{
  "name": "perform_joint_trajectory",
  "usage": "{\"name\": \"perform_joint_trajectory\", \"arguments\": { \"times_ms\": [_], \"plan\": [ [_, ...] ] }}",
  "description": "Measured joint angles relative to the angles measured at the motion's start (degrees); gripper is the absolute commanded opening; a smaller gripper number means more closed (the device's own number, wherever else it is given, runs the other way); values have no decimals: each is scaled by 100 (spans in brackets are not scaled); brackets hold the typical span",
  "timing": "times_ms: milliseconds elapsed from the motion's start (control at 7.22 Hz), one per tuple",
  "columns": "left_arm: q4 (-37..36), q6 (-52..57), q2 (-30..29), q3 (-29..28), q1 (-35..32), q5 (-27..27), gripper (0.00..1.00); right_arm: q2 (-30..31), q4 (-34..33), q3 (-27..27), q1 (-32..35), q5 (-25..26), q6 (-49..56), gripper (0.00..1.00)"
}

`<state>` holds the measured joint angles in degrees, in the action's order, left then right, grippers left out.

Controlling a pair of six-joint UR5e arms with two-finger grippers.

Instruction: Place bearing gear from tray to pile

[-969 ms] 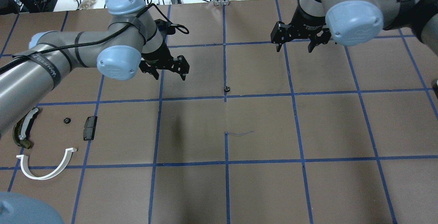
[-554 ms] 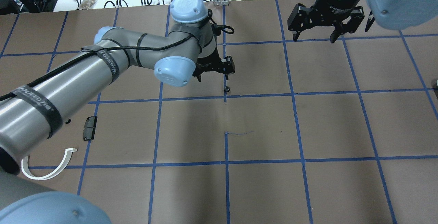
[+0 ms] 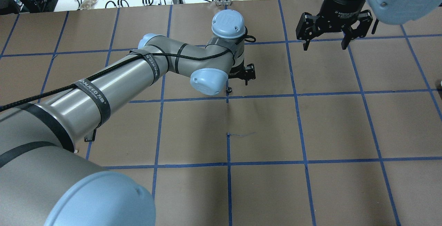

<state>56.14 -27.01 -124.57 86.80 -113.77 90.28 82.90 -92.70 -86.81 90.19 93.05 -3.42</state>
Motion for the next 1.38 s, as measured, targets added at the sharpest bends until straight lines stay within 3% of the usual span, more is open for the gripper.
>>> {"name": "perform_joint_trajectory", "arguments": {
  "times_ms": [277, 554, 692, 1246, 1385],
  "plan": [
    [-24, -18, -53, 67, -17, 106, 98, -6, -227, 9, 4, -207, -2, 100],
    [-30, 9, -123, 73, -15, 123, 97, -200, -46, 365, -1, -401, -18, 100],
    [-32, 73, -170, 78, -2, 129, 90, -245, 84, 455, -1, -406, -19, 100],
    [-131, 298, -306, 84, 105, 103, 90, -265, 191, 475, -2, -399, 31, 100],
    [-229, 306, -334, 69, 107, 101, 86, -265, 197, 475, -2, -401, 51, 100]
  ]
}}
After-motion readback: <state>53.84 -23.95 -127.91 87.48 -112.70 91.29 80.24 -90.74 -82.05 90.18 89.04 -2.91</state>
